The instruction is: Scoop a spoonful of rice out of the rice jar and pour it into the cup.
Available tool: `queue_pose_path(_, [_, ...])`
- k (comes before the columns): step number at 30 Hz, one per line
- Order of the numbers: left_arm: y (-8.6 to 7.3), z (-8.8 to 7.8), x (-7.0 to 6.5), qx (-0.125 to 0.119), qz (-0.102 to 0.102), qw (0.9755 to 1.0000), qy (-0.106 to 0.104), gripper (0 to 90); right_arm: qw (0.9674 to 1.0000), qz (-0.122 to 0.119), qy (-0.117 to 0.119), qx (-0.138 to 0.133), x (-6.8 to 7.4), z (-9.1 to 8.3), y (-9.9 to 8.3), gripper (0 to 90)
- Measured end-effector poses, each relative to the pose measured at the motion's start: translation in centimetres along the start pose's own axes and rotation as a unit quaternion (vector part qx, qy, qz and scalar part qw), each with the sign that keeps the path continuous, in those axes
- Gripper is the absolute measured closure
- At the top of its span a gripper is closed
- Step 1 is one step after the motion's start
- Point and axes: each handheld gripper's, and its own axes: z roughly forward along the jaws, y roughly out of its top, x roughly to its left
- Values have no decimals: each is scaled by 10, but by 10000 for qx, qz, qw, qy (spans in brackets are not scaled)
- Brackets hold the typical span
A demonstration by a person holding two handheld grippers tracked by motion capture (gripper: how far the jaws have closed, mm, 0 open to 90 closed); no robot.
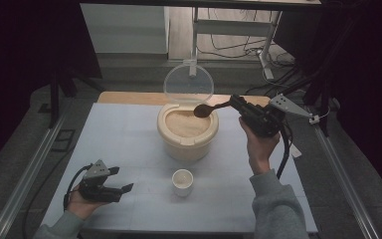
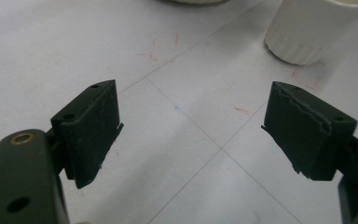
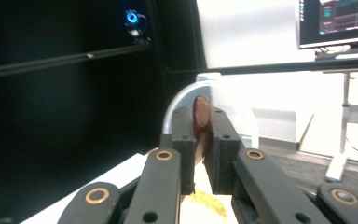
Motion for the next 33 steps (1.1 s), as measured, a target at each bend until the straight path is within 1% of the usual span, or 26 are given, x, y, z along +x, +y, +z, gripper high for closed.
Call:
queue_pose_path(2, [0,0,0,12,-7,10000,-14,180,9998,-111,-108,120,2,4,-1,830])
queue_pose_path(6, [0,1,1,27,-10,10000,-15,180,9983,-369,-311,337,5,13,-4,830])
queue_pose_path(10, [0,2,0,47,0,10000,-25,180,9950,-648,-496,571,9,25,-10,830])
queue_pose_path(13, [-1,2,1,44,-10,10000,-25,180,9921,-895,-564,674,13,31,-13,830])
queue_pose_path(15, [-1,2,2,47,-16,10000,-31,180,9907,-991,-613,708,15,32,-14,830])
queue_pose_path(16, [-1,2,2,52,-18,10000,-32,180,9895,-1057,-648,747,16,33,-14,830])
queue_pose_path(18, [-1,2,2,56,-16,10000,-33,180,9846,-1292,-744,918,19,37,-17,830])
queue_pose_path(19, [-1,2,2,55,-12,10000,-35,180,9828,-1375,-733,994,20,39,-20,830])
queue_pose_path(20, [-1,2,2,55,-8,10000,-34,180,9823,-1369,-700,1067,20,40,-22,830])
queue_pose_path(22, [-1,2,2,52,-18,10000,-30,180,9835,-1239,-654,1141,19,43,-26,830])
queue_pose_path(26, [-1,2,1,71,-5,10000,-38,181,9870,-921,-623,1162,13,43,-32,830])
queue_pose_path(29, [-1,3,1,94,1,9999,-56,180,9898,-557,-606,1161,6,43,-37,830])
queue_pose_path(33, [-1,3,1,102,9,9999,-56,181,9922,70,-525,1130,-6,43,-48,830])
